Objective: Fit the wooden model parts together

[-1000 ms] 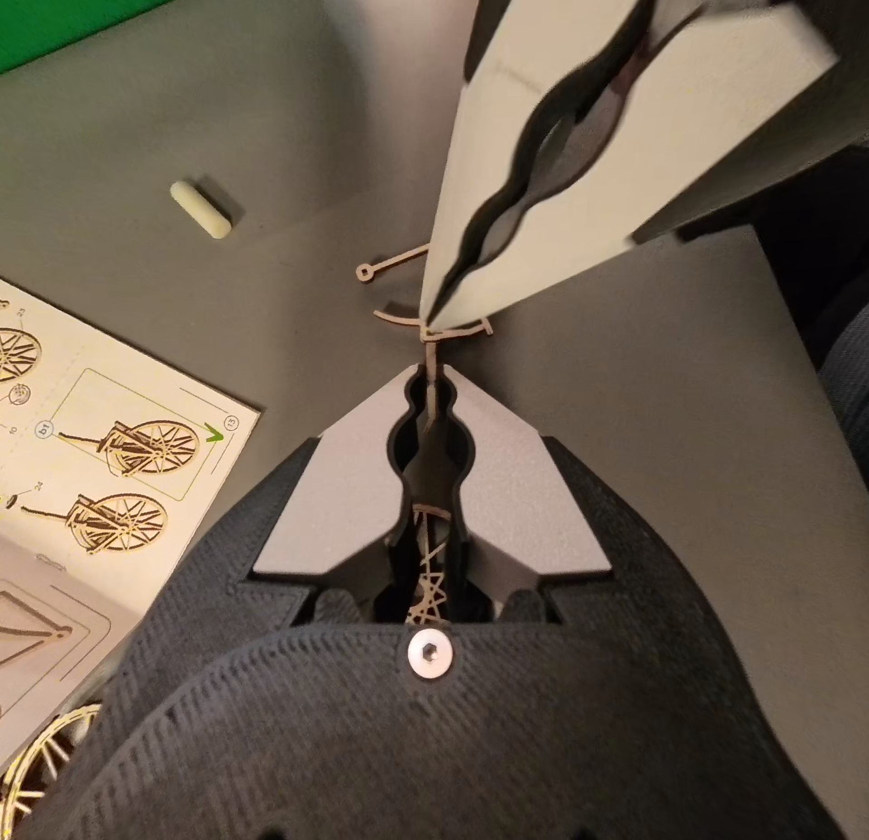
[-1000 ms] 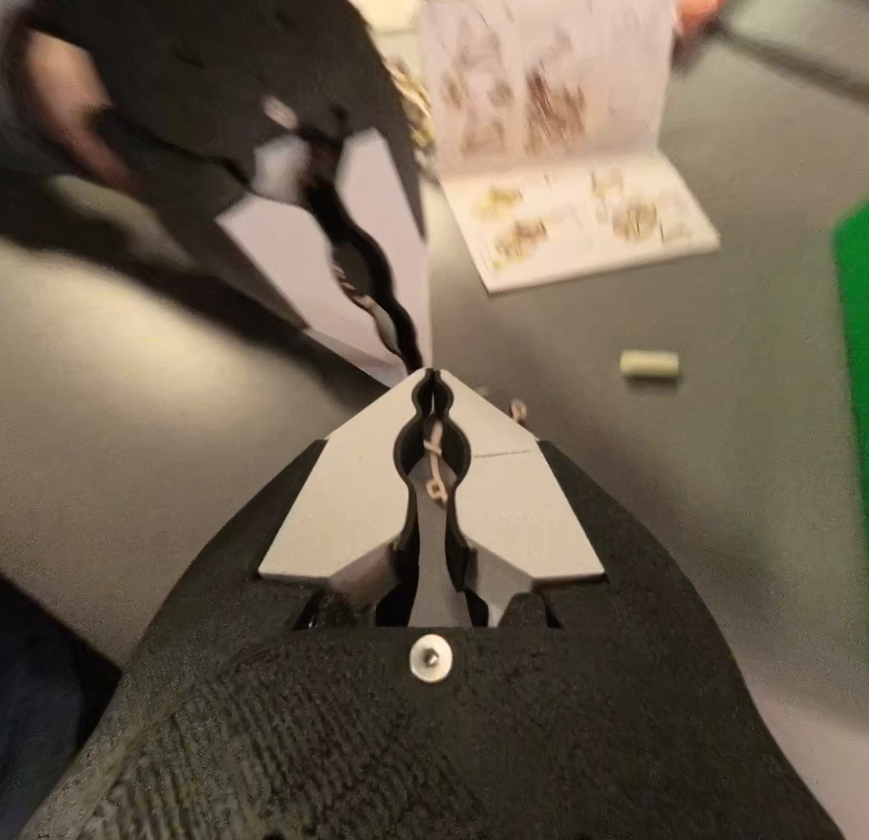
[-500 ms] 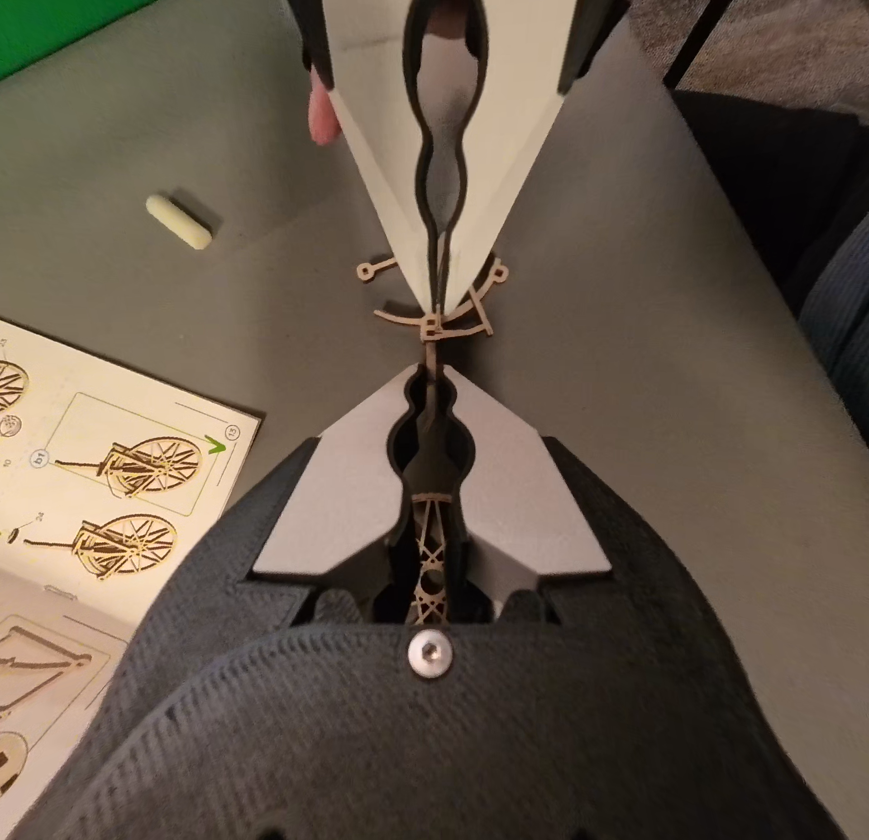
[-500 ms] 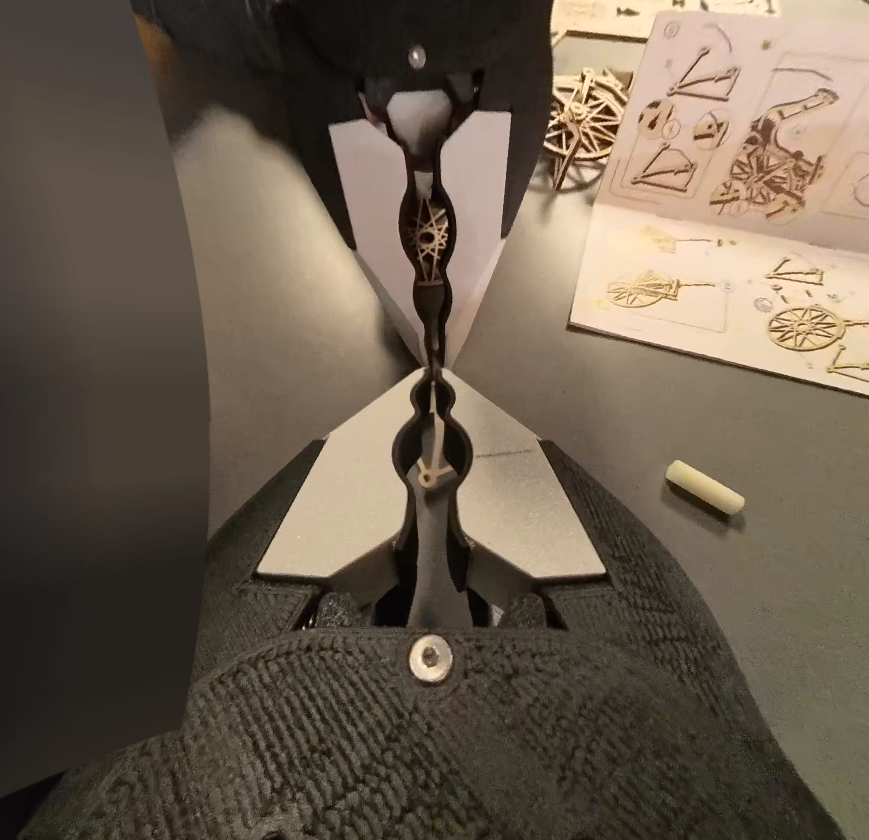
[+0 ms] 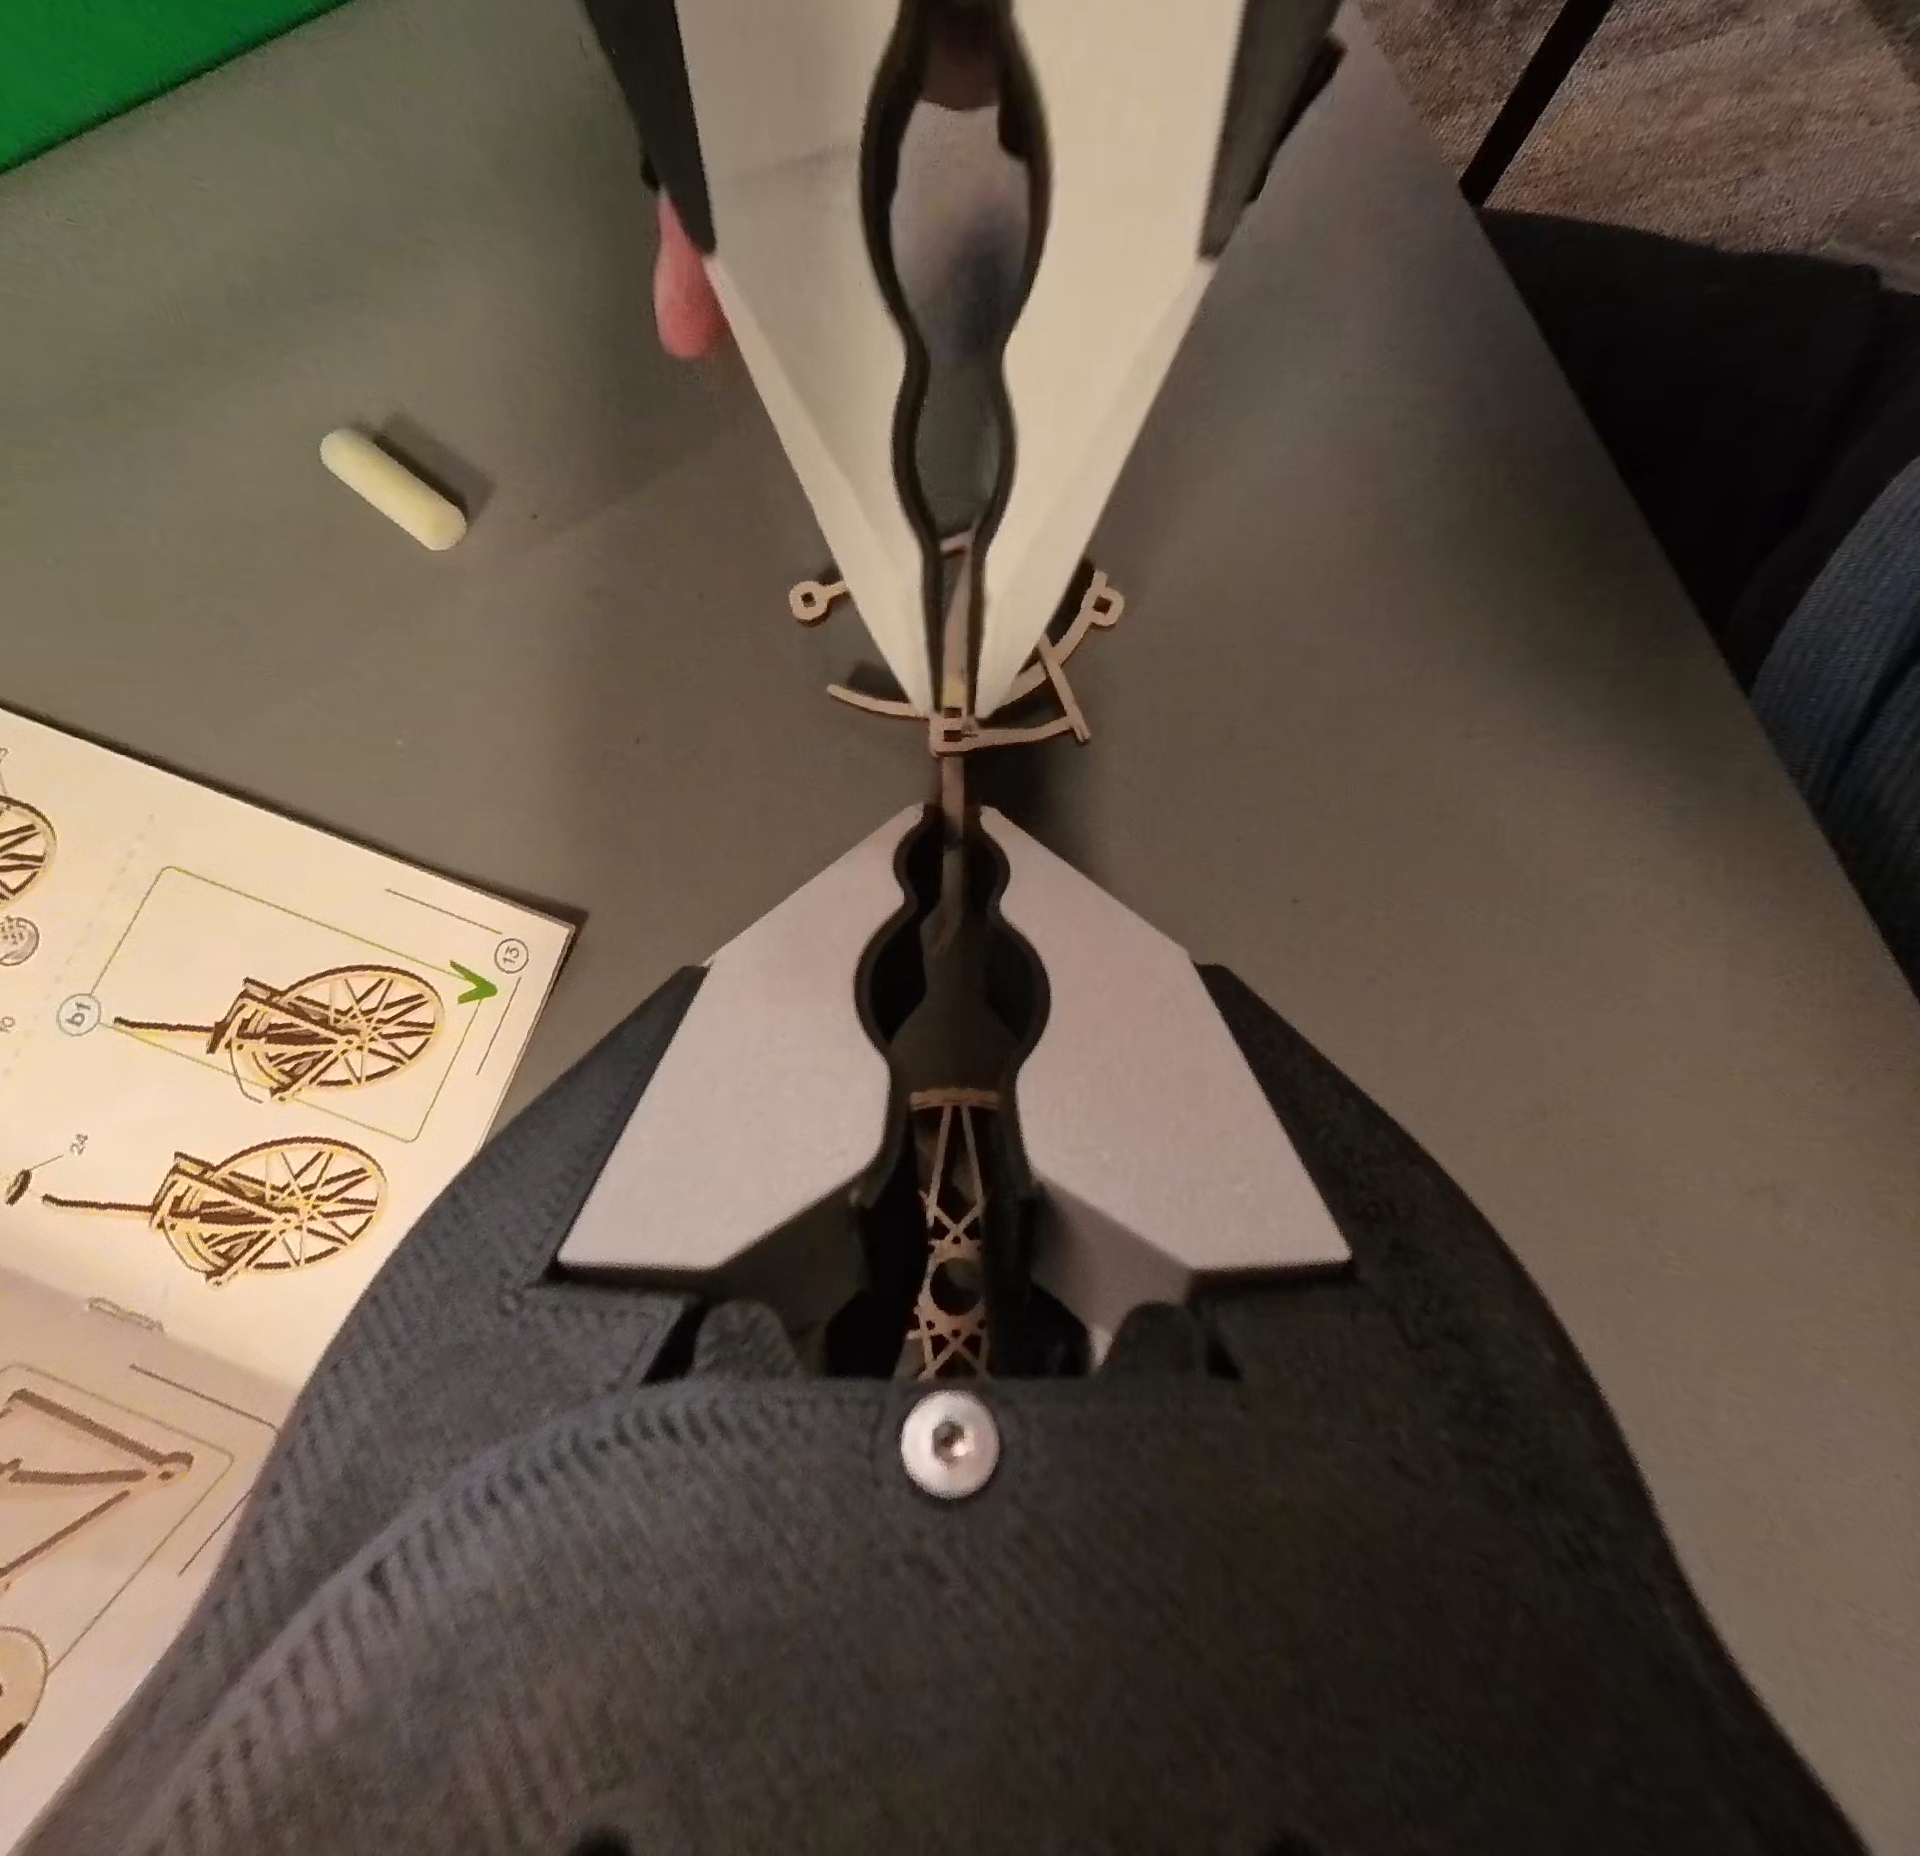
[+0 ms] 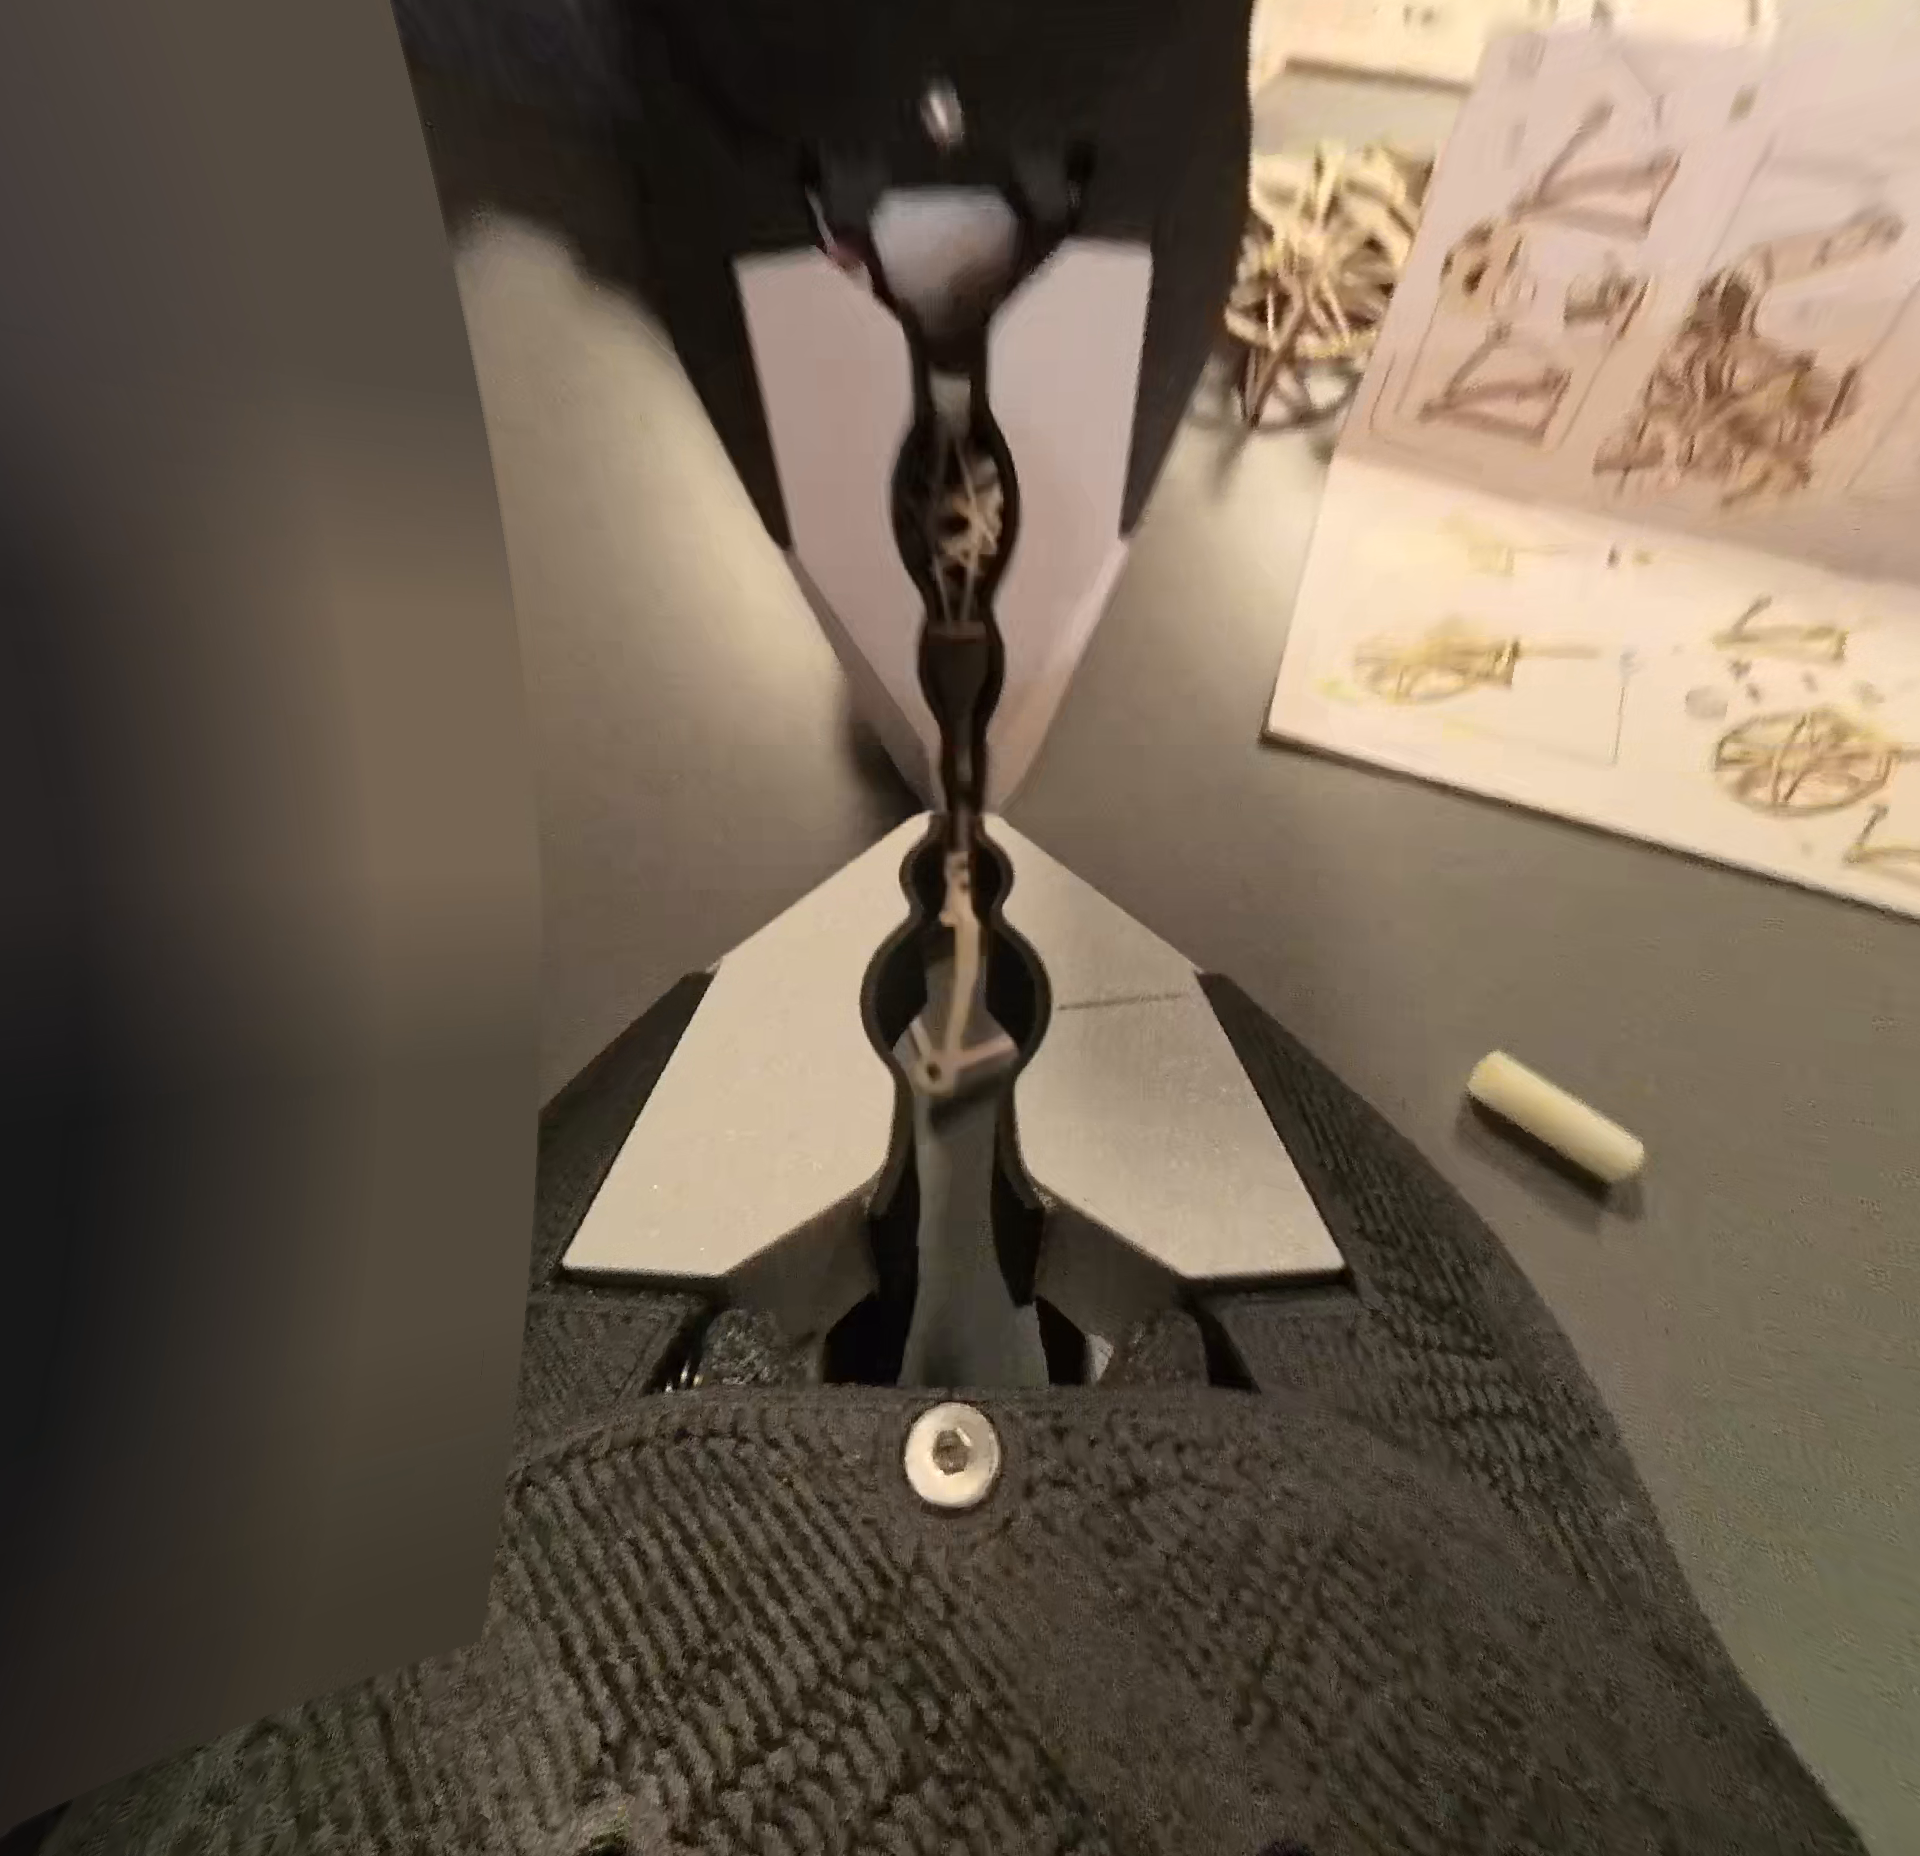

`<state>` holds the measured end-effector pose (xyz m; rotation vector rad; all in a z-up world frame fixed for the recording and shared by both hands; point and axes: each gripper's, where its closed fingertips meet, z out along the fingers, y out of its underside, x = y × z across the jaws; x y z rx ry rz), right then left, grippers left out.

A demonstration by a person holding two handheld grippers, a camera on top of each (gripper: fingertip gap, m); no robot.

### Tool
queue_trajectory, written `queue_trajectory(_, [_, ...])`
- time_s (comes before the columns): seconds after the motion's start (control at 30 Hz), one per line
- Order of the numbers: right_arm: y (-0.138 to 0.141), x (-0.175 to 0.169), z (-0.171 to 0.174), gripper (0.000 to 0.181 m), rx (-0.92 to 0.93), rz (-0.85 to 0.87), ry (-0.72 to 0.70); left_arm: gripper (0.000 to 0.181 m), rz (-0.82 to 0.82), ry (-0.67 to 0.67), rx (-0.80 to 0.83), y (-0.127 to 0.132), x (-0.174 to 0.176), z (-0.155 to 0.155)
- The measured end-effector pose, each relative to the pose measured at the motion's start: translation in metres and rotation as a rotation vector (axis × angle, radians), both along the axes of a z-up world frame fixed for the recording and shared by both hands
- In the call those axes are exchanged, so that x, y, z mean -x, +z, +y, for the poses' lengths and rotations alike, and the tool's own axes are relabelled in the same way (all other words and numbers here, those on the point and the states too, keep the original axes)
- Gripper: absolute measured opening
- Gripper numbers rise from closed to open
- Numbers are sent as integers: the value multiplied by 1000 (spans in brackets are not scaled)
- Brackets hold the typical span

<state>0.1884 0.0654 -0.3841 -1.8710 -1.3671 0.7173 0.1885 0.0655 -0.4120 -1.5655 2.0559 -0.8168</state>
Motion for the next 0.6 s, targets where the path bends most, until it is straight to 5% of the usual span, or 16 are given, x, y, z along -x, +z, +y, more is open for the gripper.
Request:
queue_trajectory(0.13, [-14, -5, 0, 3, 47, -28, -15, 3, 1, -1, 3, 0, 0, 0])
queue_trajectory(0.23, [4, 1, 1, 1, -2, 45, -19, 2, -1, -1, 3, 0, 0, 0])
queue_trajectory(0.3, [-16, -3, 0, 3, 32, -24, -17, 3, -1, -1, 6, 0, 0, 0])
queue_trajectory(0.43, [8, 3, 3, 0, -2, 76, -27, 3, -2, -1, 11, 0, 0, 0])
queue_trajectory(0.5, [-18, -5, 1, 4, 32, -46, -23, 3, -2, -1, 11, 0, 0, 0])
queue_trajectory(0.6, [6, 3, 2, 1, 12, 81, -30, 3, -3, -1, 13, 0, 0, 0])
